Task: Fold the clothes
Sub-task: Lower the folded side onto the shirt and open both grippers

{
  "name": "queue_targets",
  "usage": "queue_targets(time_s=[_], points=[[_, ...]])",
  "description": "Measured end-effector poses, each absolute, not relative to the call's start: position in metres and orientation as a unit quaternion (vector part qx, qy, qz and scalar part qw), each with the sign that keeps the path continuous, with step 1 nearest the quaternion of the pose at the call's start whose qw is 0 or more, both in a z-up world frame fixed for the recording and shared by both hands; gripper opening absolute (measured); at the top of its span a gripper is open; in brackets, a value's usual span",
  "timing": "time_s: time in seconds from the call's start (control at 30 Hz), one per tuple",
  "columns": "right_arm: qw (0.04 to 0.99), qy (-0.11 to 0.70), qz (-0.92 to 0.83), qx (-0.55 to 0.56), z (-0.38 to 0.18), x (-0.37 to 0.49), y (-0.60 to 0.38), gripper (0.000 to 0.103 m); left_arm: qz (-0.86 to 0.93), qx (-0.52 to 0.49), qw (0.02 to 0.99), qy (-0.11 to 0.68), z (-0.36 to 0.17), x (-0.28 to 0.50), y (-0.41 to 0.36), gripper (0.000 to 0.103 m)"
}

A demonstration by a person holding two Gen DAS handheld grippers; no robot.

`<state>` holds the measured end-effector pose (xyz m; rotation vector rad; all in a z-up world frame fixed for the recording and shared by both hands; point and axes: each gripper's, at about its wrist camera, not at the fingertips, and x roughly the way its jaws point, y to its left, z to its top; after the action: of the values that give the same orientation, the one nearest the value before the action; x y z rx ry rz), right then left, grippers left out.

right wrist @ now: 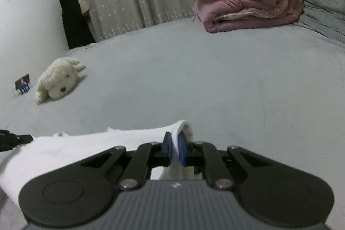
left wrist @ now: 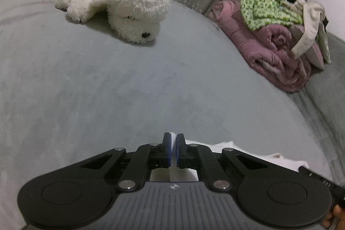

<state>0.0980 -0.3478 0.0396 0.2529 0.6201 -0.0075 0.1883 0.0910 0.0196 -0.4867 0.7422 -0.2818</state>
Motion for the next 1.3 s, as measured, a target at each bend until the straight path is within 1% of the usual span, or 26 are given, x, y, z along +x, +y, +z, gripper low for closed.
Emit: queue_targets(time_s=[0.13,0.2,0.23,0.3,0.37,0.43,0.5,0.53,0.57,0.73,0.83,0.9,0.93,1.0,1.1,1.17,1.2,1.23,1.3], points=[[0.949,0.278,0.009,0.147,0.048,0.093,-0.35,0.008,-0.158,-0.279,0.886,0.334,0.026,0.183,0.102,0.003],[0.949,0.268,0.02,0.167,0.054,0.09,-0.356,0.008,-0.157,-0.286,0.88,0.345,0.023,0.188,0.104,0.005],[0.946,0.273,0.021,0.173,0.055,0.091,-0.358,0.009,-0.156,-0.289,0.877,0.351,0.022,0.19,0.105,0.007],[0.939,0.29,0.02,0.184,0.05,0.093,-0.363,0.012,-0.158,-0.294,0.872,0.357,0.02,0.191,0.104,0.008],[0.93,0.306,0.022,0.202,0.043,0.096,-0.368,0.012,-0.158,-0.298,0.868,0.364,0.018,0.194,0.103,0.012],[0.924,0.313,0.023,0.22,0.038,0.097,-0.373,0.013,-0.158,-0.296,0.866,0.37,0.017,0.196,0.101,0.014],[0.924,0.31,0.022,0.224,0.037,0.097,-0.375,0.012,-0.155,-0.284,0.87,0.371,0.016,0.196,0.098,0.013],[0.928,0.306,0.02,0.214,0.039,0.096,-0.373,0.009,-0.152,-0.271,0.877,0.366,0.018,0.194,0.095,0.006],[0.931,0.301,0.017,0.204,0.041,0.095,-0.371,0.008,-0.148,-0.258,0.884,0.361,0.02,0.192,0.093,0.005],[0.954,0.252,0.014,0.16,0.059,0.085,-0.354,0.007,-0.167,-0.268,0.898,0.308,0.036,0.183,0.095,0.004],[0.964,0.216,0.012,0.158,0.067,0.079,-0.352,0.007,-0.17,-0.276,0.905,0.275,0.039,0.178,0.097,0.004],[0.967,0.194,0.003,0.163,0.069,0.076,-0.354,0.007,-0.158,-0.277,0.906,0.277,0.032,0.18,0.098,0.004],[0.967,0.193,-0.004,0.163,0.067,0.075,-0.355,0.007,-0.149,-0.268,0.905,0.295,0.027,0.182,0.097,0.004],[0.963,0.227,-0.014,0.147,0.056,0.082,-0.353,0.007,-0.133,-0.247,0.9,0.333,0.016,0.188,0.092,0.004],[0.952,0.278,-0.023,0.128,0.036,0.091,-0.345,0.008,-0.124,-0.241,0.898,0.346,0.011,0.187,0.089,0.005],[0.95,0.285,-0.03,0.126,0.034,0.093,-0.343,0.014,-0.12,-0.251,0.896,0.345,0.015,0.185,0.094,0.006],[0.95,0.283,-0.034,0.126,0.039,0.091,-0.343,0.015,-0.117,-0.258,0.895,0.345,0.017,0.184,0.097,0.009],[0.951,0.281,-0.037,0.127,0.043,0.089,-0.344,0.018,-0.109,-0.261,0.895,0.344,0.021,0.183,0.1,0.016],[0.951,0.277,-0.044,0.127,0.052,0.085,-0.345,0.019,-0.094,-0.267,0.897,0.34,0.028,0.178,0.108,0.016]])
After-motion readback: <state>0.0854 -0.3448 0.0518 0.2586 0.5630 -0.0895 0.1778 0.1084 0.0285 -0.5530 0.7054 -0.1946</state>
